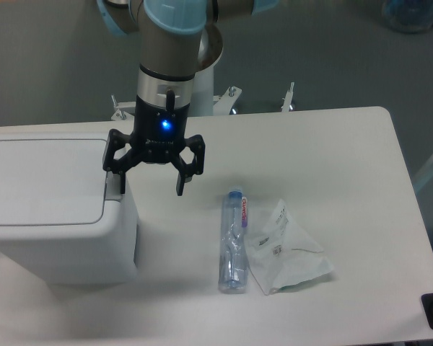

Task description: Open the trash can

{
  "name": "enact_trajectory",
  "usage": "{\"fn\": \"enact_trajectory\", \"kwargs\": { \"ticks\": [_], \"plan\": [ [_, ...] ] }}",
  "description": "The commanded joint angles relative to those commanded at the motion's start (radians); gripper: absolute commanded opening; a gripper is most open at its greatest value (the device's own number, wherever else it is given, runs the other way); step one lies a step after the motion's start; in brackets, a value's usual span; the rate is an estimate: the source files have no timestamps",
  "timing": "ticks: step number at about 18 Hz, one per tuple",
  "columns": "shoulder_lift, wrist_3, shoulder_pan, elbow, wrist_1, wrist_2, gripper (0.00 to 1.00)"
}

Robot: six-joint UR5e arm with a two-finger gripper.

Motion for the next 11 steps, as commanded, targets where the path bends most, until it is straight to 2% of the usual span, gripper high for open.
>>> {"fn": "enact_trajectory", "kwargs": {
  "ticks": [8, 11],
  "plan": [
    [-0.003, 0.000, 0.000, 0.002, 0.000, 0.000, 1.00],
    [0.012, 0.000, 0.002, 0.017, 0.000, -0.023, 1.00]
  ]
}}
